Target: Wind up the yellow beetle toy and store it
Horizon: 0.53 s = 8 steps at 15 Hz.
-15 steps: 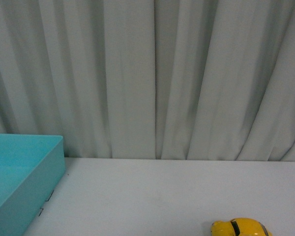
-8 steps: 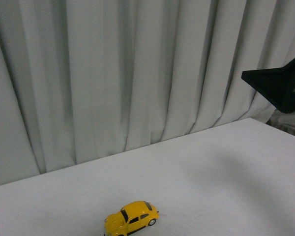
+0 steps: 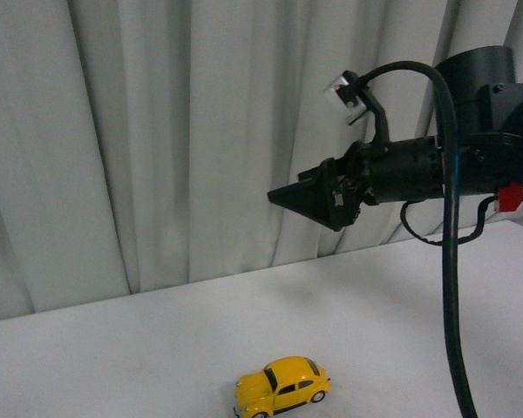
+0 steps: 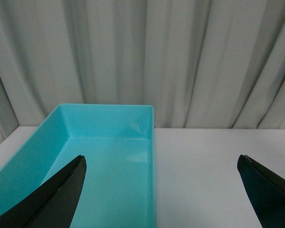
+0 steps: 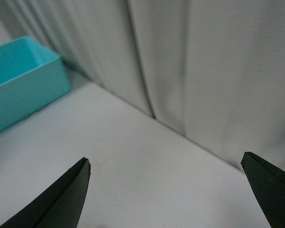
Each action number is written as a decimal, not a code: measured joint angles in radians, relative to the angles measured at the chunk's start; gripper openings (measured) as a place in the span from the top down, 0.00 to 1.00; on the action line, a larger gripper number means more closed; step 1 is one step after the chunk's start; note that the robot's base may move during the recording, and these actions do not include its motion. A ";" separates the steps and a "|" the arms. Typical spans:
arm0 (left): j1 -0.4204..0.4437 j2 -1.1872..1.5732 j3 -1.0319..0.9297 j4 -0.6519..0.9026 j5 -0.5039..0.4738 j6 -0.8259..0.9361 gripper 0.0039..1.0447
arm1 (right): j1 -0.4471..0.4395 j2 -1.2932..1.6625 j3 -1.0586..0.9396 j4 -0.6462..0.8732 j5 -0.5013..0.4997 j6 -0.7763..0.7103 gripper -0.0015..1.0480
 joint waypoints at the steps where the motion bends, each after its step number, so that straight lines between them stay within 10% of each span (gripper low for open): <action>1: 0.000 0.000 0.000 0.000 0.000 0.000 0.06 | 0.031 0.031 0.071 -0.198 -0.066 -0.156 0.06; 8: 0.000 0.000 0.000 0.000 0.000 0.000 0.06 | 0.090 0.213 0.283 -1.020 -0.013 -0.969 0.06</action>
